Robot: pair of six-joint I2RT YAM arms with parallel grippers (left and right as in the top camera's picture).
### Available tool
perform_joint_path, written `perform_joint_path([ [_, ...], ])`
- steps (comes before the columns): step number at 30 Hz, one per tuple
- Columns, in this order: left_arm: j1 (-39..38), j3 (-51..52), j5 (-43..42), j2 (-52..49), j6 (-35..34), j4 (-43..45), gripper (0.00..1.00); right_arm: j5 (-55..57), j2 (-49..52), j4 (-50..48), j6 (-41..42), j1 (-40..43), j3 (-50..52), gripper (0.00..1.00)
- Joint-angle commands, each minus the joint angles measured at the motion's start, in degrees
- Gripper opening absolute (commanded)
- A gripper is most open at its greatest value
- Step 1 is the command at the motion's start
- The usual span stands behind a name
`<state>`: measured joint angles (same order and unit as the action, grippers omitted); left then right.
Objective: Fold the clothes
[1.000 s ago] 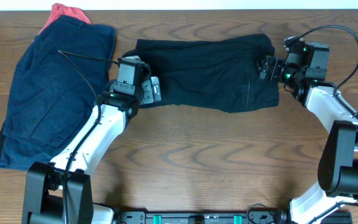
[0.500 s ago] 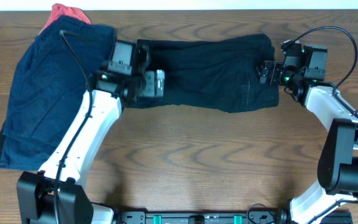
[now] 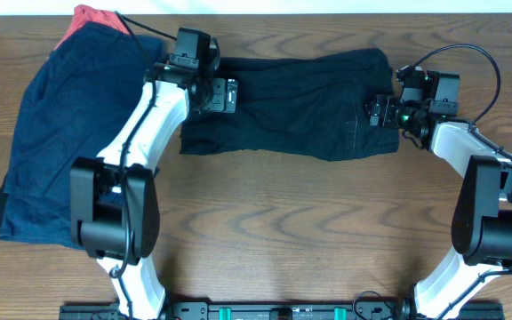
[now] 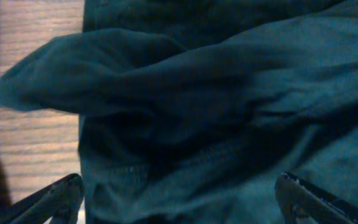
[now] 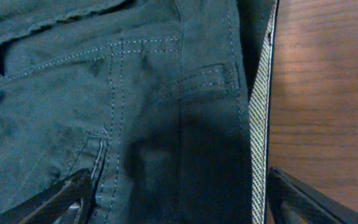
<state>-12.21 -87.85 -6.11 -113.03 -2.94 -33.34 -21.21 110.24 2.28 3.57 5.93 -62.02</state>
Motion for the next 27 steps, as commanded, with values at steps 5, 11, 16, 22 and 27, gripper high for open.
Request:
perform_joint_path([
  [5,0.4,-1.6,0.8,-5.0,1.0,0.0,0.83,0.0,0.2,-0.4,-0.9,0.0,-0.3,0.7],
  [11,0.2,-1.6,0.8,-8.5,0.7,0.0,0.67,1.5,2.6,-4.5,0.9,0.1,-0.3,0.67],
  [16,0.2,-1.6,1.4,-8.8,0.1,0.0,0.65,3.5,4.8,-7.6,2.9,0.5,-0.3,0.69],
  [22,0.0,-1.4,1.6,-9.1,-2.1,0.0,0.65,7.6,6.1,-7.6,3.0,1.5,-0.3,0.73],
  [27,-1.2,-1.4,1.6,-10.1,-2.1,0.0,0.65,7.5,7.7,-6.6,3.3,2.0,-0.3,0.74],
])
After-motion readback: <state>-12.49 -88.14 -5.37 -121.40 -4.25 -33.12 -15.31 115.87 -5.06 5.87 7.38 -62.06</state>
